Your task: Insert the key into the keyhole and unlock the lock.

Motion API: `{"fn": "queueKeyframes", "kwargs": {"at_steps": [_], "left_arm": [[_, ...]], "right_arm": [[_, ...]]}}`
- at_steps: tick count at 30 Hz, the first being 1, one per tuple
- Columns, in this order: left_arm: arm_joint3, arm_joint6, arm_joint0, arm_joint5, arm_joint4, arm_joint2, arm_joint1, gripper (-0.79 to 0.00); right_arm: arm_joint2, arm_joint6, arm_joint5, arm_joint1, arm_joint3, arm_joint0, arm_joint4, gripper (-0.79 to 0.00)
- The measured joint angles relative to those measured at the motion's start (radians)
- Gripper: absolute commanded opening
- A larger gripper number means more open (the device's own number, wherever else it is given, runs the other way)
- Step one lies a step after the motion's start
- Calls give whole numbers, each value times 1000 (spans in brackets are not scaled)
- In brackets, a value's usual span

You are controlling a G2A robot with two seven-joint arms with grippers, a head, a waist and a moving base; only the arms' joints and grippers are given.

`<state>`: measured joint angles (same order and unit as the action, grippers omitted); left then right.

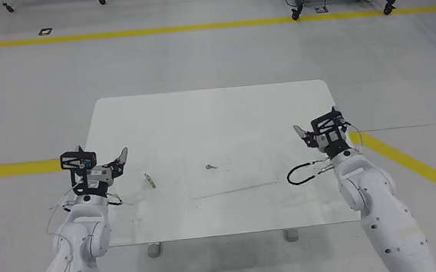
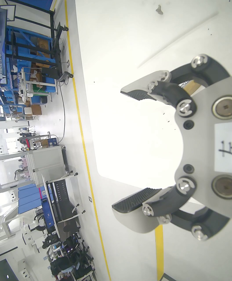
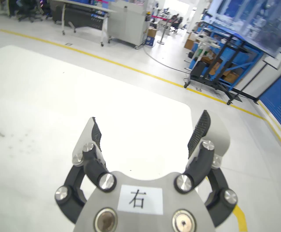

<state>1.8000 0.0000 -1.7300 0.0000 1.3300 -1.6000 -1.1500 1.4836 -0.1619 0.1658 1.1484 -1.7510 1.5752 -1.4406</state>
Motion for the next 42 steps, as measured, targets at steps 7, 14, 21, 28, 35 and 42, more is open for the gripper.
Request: {"fn": "queueKeyframes", "kwargs": {"at_steps": [7, 14, 21, 28, 35, 42], "left_arm": [[0, 0, 0, 0, 0, 0, 0, 0], [0, 0, 0, 0, 0, 0, 0, 0], [0, 0, 0, 0, 0, 0, 0, 0], [0, 0, 0, 0, 0, 0, 0, 0], [0, 0, 0, 0, 0, 0, 0, 0], [0, 0, 0, 0, 0, 0, 0, 0]], "right_arm": [[-134, -110, 306, 4, 122, -201, 12, 0], [-305, -171, 537, 33, 351, -411, 147, -12], [-455, -172, 730, 71, 577, -577, 274, 0], [-627, -249, 848, 133, 808, -739, 464, 0], [-794, -270, 846, 190, 914, -842, 520, -286], [-933, -223, 847, 247, 984, -911, 461, -446]]}}
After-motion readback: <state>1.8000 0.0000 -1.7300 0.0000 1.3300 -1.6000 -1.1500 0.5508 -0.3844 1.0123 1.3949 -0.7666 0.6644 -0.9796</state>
